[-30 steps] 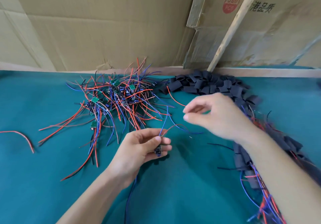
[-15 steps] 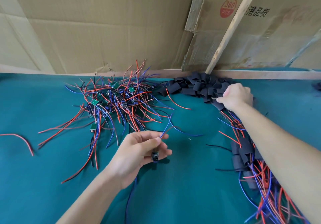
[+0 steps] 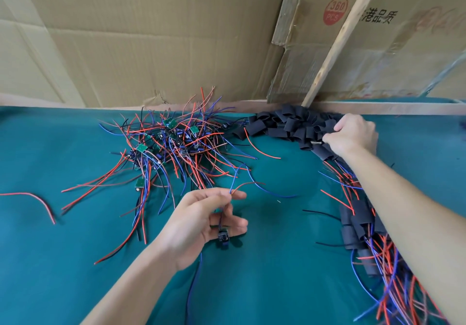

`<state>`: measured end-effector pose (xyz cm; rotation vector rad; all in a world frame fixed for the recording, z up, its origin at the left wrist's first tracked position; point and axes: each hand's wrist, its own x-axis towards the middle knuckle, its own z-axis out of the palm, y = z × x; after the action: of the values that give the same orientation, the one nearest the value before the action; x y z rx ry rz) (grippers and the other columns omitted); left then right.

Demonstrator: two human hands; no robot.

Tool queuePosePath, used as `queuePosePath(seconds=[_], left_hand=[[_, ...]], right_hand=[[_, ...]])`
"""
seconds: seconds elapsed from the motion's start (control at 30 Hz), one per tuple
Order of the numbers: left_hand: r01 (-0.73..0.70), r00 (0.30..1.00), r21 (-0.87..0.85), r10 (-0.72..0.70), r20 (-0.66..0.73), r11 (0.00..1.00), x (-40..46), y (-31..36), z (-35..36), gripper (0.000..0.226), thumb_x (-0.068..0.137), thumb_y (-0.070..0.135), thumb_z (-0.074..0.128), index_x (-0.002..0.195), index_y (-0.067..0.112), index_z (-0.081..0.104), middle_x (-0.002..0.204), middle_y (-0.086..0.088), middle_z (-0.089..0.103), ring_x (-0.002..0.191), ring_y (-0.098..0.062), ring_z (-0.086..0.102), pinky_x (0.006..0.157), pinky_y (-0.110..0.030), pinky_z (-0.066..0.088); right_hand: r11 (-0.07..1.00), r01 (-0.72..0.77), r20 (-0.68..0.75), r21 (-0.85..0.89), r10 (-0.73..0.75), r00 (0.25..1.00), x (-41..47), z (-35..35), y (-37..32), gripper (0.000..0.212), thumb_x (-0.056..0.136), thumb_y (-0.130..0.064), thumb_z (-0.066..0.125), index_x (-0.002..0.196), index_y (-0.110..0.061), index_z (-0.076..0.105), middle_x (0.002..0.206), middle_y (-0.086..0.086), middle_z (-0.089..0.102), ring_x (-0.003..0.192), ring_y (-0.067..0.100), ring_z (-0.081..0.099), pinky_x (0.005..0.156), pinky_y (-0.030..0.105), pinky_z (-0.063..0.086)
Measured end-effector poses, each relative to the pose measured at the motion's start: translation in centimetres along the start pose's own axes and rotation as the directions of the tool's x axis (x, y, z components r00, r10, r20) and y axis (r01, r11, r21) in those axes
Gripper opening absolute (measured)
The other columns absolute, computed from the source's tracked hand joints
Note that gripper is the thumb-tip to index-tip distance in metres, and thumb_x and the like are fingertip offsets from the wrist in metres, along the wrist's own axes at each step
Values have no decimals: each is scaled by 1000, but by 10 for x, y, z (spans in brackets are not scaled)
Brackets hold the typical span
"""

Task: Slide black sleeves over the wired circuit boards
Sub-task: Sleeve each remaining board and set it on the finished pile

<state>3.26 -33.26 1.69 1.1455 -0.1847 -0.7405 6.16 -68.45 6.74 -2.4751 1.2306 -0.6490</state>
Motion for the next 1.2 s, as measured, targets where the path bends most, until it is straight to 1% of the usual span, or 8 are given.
queuePosePath(seconds=[0.2, 0.3, 0.43, 0.6, 0.73, 0.87, 1.03, 1.2], left_hand=[[16, 1000, 1, -16, -8, 1000, -3, 0, 5, 28, 100, 5, 52, 112, -20, 57, 68, -1, 61, 65, -23, 66, 82, -58, 60], [29, 999, -11, -29, -22, 1000, -2, -1, 4, 21, 100, 4, 52, 105, -12, 65, 71, -6, 60, 75, -25, 70, 80, -55, 61], [32, 999, -39, -33, -42, 999, -1, -3, 4, 28, 101, 6, 52, 90, 12, 77, 100, -13, 75, 98, -32, 74, 78, -47, 62], [-10, 998, 12, 10, -64, 1000, -3, -4, 9, 16, 104, 11, 50, 98, 15, 64, 87, -2, 75, 80, -22, 74, 69, -33, 61], [-47, 995, 92, 55, -88, 995, -4, -8, 13, 23, 104, 12, 53, 92, 20, 70, 101, -19, 76, 79, -28, 74, 60, -28, 58], [-96, 989, 155, 112, -98, 983, -4, -12, 12, 24, 103, 8, 54, 92, 16, 74, 96, -20, 76, 75, -26, 73, 61, -26, 57], [-150, 982, 172, 167, -92, 974, -3, -12, 10, 23, 103, 4, 51, 98, 10, 73, 89, -16, 76, 74, -21, 73, 60, -22, 55], [-166, 982, 189, 179, -54, 968, -3, -12, 10, 22, 104, 6, 51, 96, 11, 71, 83, -14, 73, 68, -17, 69, 62, -23, 56]], right_hand=[[954, 170, -127, 249, -141, 982, -45, -33, -13, 30, 69, -15, 79, 95, -25, 68, 98, 1, 73, 104, 31, 65, 88, 39, 54], [881, 245, -42, 404, -250, 967, -103, -32, -23, 32, 67, -13, 82, 94, -24, 71, 89, -9, 74, 90, 18, 71, 87, 41, 57], [735, 240, 137, 634, -412, 901, -186, -12, -30, 32, 68, -13, 86, 89, -31, 68, 88, -21, 73, 86, -2, 70, 73, 22, 56], [675, 232, 127, 701, -438, 890, -236, 10, -19, 39, 69, -7, 87, 94, -31, 70, 93, -18, 70, 76, 9, 68, 62, 17, 52], [634, 335, 68, 697, -524, 849, -244, 10, -17, 42, 65, -7, 94, 99, -19, 73, 97, -10, 66, 72, 13, 67, 61, 23, 55], [535, 230, 115, 813, -534, 837, -245, 4, -16, 39, 61, -11, 95, 95, -19, 76, 98, -11, 66, 70, 17, 70, 64, 24, 57], [397, -156, 352, 904, -489, 798, -238, -1, -14, 24, 73, 3, 87, 85, -17, 80, 110, -12, 72, 80, 15, 74, 74, 23, 57], [404, -172, 370, 898, -485, 792, -235, -5, -13, 25, 77, 12, 82, 84, -12, 80, 110, -9, 77, 74, 15, 75, 72, 21, 57]])
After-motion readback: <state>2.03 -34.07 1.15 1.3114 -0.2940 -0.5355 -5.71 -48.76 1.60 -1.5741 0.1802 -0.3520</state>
